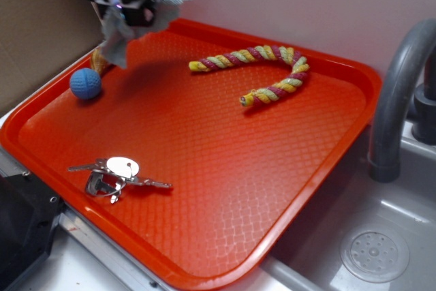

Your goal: Grab the blue cloth.

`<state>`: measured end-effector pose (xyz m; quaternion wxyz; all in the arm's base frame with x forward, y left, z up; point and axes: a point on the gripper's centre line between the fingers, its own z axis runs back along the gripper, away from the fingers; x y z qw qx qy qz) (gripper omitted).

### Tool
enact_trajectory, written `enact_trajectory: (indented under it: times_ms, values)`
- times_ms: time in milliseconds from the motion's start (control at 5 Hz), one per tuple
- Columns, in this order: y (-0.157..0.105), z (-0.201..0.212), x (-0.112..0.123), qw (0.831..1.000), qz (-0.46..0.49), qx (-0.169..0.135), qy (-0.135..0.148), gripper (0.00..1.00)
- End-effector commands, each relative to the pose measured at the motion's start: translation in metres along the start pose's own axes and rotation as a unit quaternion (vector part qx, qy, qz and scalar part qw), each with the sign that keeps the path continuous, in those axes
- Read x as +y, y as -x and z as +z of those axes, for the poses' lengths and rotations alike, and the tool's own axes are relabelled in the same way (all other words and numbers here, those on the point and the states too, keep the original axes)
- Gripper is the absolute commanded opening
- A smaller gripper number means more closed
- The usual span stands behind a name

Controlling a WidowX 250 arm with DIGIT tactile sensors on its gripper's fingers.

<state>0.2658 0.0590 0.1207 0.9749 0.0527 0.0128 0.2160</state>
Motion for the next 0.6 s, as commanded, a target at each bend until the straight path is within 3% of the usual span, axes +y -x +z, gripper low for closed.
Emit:
enact_trajectory:
  times_ms: [0,200,400]
  values:
    - [0.034,0.126,-0.001,0.997,-0.051,0.008,0.055,0.00]
    - [0.058,0.137,-0.006,0.996,-0.072,-0.011,0.054,0.00]
    - [0.061,0.122,-0.008,0.996,-0.074,-0.022,0.050,0.00]
